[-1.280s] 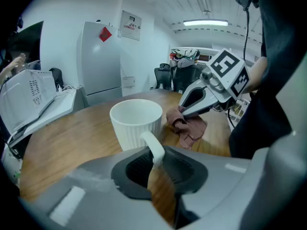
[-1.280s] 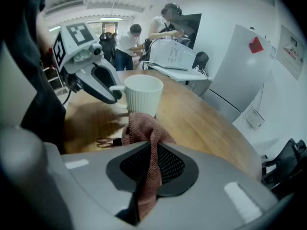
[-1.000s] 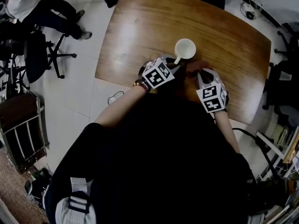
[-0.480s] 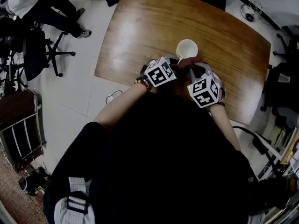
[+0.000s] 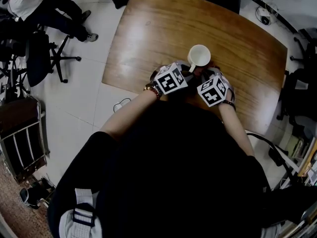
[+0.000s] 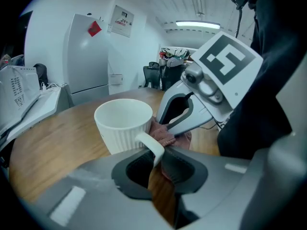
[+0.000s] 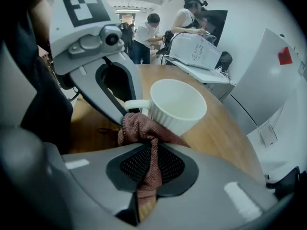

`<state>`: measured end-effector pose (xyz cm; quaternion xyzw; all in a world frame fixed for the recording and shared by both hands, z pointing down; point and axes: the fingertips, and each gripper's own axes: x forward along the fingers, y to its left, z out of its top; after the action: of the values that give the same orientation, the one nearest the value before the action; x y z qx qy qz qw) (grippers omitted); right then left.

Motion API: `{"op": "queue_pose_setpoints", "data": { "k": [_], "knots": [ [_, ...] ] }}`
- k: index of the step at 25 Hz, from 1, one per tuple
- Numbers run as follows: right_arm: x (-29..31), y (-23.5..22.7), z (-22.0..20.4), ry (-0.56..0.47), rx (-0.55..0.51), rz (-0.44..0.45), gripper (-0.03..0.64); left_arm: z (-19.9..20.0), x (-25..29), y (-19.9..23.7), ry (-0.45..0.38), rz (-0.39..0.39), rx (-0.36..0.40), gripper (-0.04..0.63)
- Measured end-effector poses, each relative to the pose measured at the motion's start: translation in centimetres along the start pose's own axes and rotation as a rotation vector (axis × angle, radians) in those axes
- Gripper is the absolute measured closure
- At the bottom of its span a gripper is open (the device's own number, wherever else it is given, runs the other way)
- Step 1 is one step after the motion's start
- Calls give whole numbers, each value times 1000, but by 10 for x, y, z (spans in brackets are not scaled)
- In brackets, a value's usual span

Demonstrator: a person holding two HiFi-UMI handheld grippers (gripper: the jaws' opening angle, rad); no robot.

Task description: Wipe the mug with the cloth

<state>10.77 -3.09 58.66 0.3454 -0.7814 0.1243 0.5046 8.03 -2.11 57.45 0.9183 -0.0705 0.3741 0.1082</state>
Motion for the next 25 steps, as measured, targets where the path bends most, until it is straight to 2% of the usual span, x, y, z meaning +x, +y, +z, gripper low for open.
{"op": "queue_pose_setpoints", "data": {
  "k": [4,12,16,20,25],
  "knots": [
    [0,-3,-4,28,5,12,583,2,0,-1,-24,-3,-3,531],
    [-48,-28,11,-63,72,-38,583,-9,-14,7,-38,10,13,530],
    [-55,-39,14,-72,70,-60,583,-17,-25,17,-70,49,-50,528],
    [-54,-39,15,-68,71,-43,583,-22,-34,31,-106,116,-130,528],
    [-49,-36,23,-50,37,-21,583,-24,-40,41,-110,170,-165,528]
  ]
}}
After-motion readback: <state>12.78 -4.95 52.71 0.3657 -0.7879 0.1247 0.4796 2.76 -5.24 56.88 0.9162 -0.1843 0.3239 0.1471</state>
